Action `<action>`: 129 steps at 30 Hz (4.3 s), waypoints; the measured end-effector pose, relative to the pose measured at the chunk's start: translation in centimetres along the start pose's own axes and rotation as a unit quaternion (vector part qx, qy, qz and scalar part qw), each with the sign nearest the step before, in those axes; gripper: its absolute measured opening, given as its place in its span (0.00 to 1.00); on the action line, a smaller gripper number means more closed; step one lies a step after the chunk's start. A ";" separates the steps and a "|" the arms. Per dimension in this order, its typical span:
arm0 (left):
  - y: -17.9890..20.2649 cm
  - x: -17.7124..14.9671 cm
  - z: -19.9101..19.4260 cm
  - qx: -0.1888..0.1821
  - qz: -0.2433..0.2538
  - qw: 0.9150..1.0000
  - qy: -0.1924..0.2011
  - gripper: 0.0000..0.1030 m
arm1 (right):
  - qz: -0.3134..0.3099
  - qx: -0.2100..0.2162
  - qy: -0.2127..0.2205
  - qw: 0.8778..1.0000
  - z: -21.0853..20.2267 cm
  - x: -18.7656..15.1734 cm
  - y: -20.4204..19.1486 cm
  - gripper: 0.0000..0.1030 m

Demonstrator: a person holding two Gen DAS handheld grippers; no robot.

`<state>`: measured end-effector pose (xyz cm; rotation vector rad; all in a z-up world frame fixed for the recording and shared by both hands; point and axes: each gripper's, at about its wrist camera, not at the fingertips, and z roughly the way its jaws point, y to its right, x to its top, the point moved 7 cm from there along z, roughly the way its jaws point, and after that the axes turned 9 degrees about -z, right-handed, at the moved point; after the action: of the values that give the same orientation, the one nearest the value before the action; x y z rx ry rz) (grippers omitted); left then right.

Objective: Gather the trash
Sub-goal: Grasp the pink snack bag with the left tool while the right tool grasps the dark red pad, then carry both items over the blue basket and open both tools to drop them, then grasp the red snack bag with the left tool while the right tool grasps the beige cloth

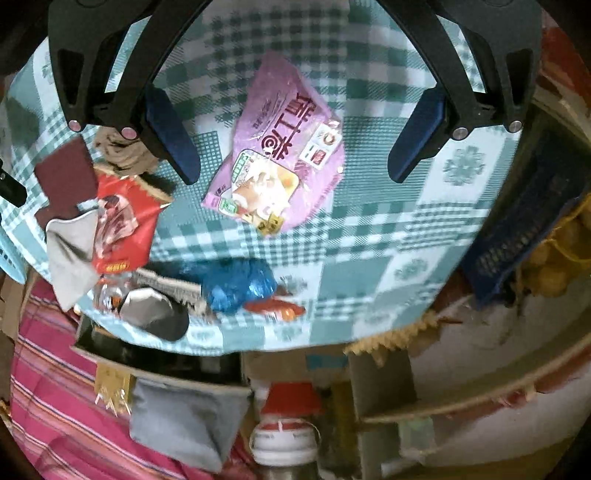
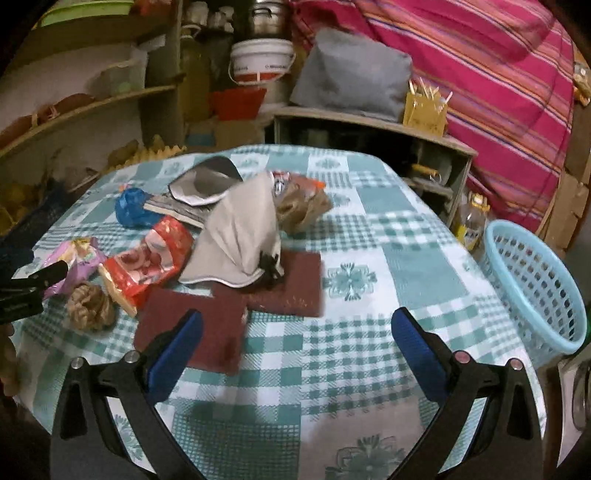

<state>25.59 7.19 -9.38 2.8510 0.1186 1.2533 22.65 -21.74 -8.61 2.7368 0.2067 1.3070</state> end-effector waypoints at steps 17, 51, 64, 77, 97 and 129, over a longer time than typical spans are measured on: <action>-0.3 -0.4 -0.5 -0.053 0.002 0.998 -0.029 0.23 | -0.033 0.014 -0.005 0.999 -0.3 0.6 -5.3 0.96; 15.5 6.6 -7.7 -0.133 0.043 0.987 0.077 0.18 | 0.083 -0.057 0.037 0.994 -6.2 4.3 16.8 0.82; 38.0 5.7 -7.1 -0.257 0.108 0.958 0.064 0.18 | 0.129 -0.142 0.024 0.981 -5.4 0.1 34.3 0.82; 52.6 2.2 -3.3 -0.298 0.163 0.940 0.011 0.19 | 0.177 -0.154 0.009 0.972 -4.3 -4.2 40.7 0.82; 49.4 4.3 -3.1 -0.288 0.143 0.947 0.004 0.83 | 0.173 -0.150 -0.009 0.973 -2.4 -4.1 39.7 0.82; 10.2 1.8 -0.6 -0.063 0.050 0.996 0.027 0.94 | 0.075 -0.053 0.012 0.996 -0.6 1.7 17.1 0.95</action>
<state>26.97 -2.88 -7.12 2.7469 -0.1007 1.3054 24.57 -38.32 -4.38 2.6932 -0.0647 1.3452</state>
